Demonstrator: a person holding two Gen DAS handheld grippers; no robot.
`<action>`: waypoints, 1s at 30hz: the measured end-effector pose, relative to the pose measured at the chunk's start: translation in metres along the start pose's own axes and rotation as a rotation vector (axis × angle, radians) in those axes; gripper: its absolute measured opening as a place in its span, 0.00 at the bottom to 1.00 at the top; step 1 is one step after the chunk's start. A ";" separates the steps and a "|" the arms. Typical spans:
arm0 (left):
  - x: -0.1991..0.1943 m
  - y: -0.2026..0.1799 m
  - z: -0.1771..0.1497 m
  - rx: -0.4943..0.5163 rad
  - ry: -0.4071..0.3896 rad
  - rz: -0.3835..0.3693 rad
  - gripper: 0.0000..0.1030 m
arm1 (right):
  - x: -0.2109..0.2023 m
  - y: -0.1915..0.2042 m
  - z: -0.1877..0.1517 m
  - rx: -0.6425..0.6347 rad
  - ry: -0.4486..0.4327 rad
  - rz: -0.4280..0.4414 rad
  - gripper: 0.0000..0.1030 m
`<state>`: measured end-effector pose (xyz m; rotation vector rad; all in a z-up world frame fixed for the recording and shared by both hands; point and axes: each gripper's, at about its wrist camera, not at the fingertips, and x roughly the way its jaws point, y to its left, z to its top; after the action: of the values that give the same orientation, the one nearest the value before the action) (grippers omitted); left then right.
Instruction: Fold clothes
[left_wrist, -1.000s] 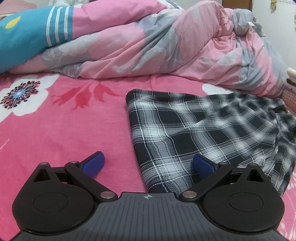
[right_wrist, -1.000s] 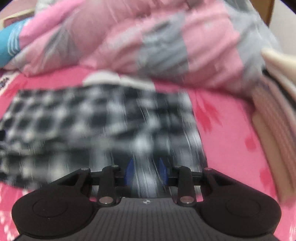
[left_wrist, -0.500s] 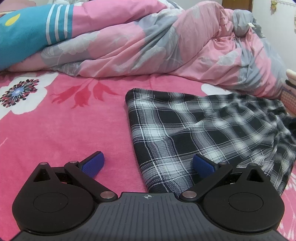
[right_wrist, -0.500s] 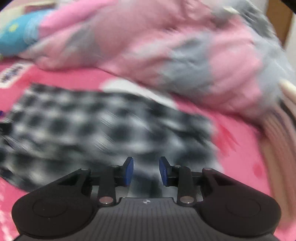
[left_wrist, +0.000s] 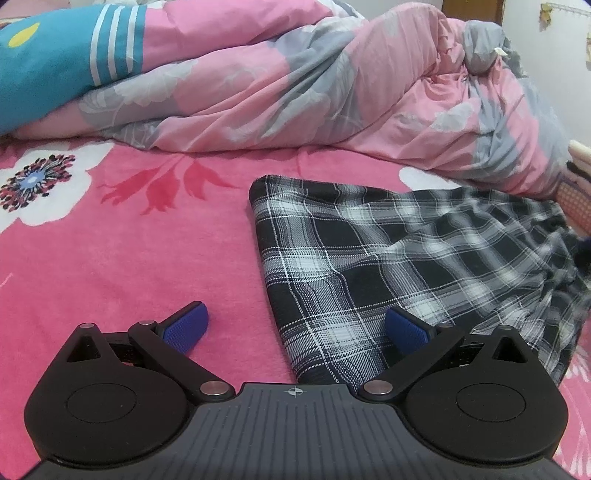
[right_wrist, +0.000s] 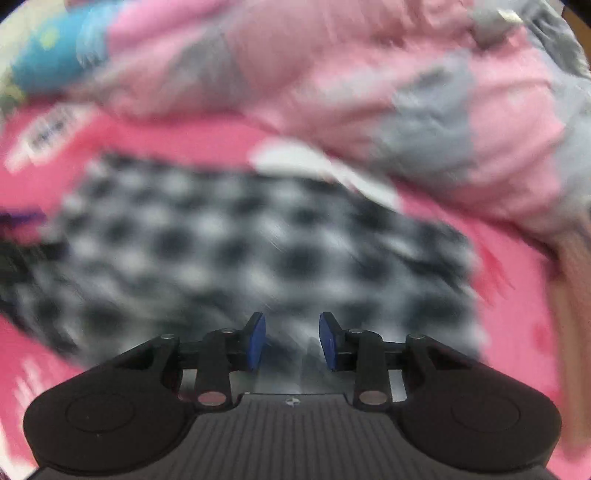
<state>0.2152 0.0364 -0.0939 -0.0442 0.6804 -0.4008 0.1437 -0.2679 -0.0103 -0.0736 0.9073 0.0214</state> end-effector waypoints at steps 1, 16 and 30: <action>0.000 0.001 0.000 -0.005 -0.001 -0.006 1.00 | 0.009 0.009 0.004 0.000 -0.013 0.055 0.35; -0.001 0.006 0.001 -0.006 0.010 -0.032 1.00 | 0.002 0.102 0.000 -0.114 -0.078 0.172 0.41; -0.003 0.010 0.002 -0.014 0.017 -0.055 1.00 | -0.029 0.130 -0.036 -0.129 -0.125 0.261 0.41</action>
<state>0.2176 0.0466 -0.0924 -0.0735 0.6995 -0.4500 0.0912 -0.1407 -0.0166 -0.0724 0.7849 0.3237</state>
